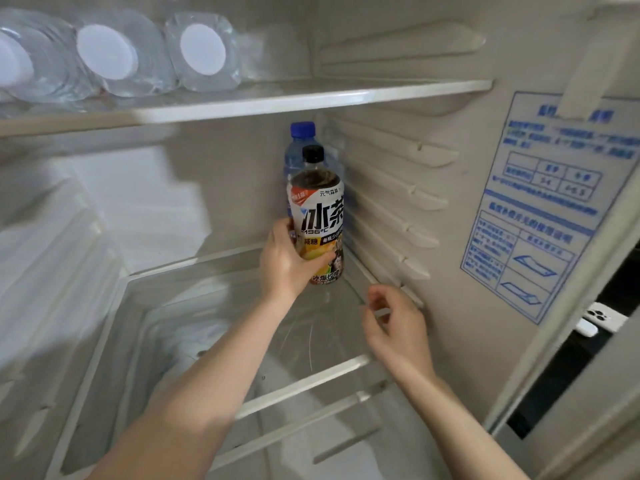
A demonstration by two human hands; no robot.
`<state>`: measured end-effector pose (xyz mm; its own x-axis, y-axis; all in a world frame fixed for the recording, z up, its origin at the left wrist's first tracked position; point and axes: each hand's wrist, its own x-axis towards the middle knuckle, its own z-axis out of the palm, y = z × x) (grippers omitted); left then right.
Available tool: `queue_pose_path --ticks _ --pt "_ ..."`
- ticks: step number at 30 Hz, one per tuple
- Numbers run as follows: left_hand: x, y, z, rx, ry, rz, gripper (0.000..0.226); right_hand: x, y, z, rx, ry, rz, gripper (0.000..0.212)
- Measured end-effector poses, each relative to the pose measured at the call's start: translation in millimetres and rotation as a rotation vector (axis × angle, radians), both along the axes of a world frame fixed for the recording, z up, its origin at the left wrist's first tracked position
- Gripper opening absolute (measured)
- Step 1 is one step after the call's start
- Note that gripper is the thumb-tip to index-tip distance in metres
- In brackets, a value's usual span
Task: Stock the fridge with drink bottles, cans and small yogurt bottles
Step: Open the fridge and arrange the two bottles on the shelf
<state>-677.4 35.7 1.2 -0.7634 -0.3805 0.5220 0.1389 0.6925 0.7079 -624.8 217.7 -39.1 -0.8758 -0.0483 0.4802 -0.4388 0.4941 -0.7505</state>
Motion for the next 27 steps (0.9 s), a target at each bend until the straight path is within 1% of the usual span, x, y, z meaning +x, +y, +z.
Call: queue_pose_path --ticks 6,11,16,20,24,27 --pt "-3.0 5.8 -9.1 0.015 0.002 0.013 0.078 -0.2 -0.2 -1.7 0.146 0.001 -0.020 0.022" --pt "-6.3 1.9 -9.5 -0.013 -0.038 -0.052 0.075 0.4 -9.8 0.1 0.262 0.026 -0.061 0.024" --pt "-10.1 5.8 -8.0 -0.020 -0.057 -0.107 0.074 -0.9 -11.4 -0.8 0.278 -0.016 -0.064 0.029" --pt "-12.4 14.0 -7.9 0.006 -0.026 -0.111 0.075 -0.3 -12.9 -1.8 0.276 -0.031 -0.067 0.038" --pt "-12.9 16.7 -9.3 0.005 -0.016 -0.123 0.075 0.1 -13.8 -2.2 0.274 -0.024 -0.084 0.039" --pt "-12.1 14.7 -7.4 0.007 -0.054 -0.168 0.079 0.2 -13.3 -1.7 0.276 -0.015 -0.093 0.038"
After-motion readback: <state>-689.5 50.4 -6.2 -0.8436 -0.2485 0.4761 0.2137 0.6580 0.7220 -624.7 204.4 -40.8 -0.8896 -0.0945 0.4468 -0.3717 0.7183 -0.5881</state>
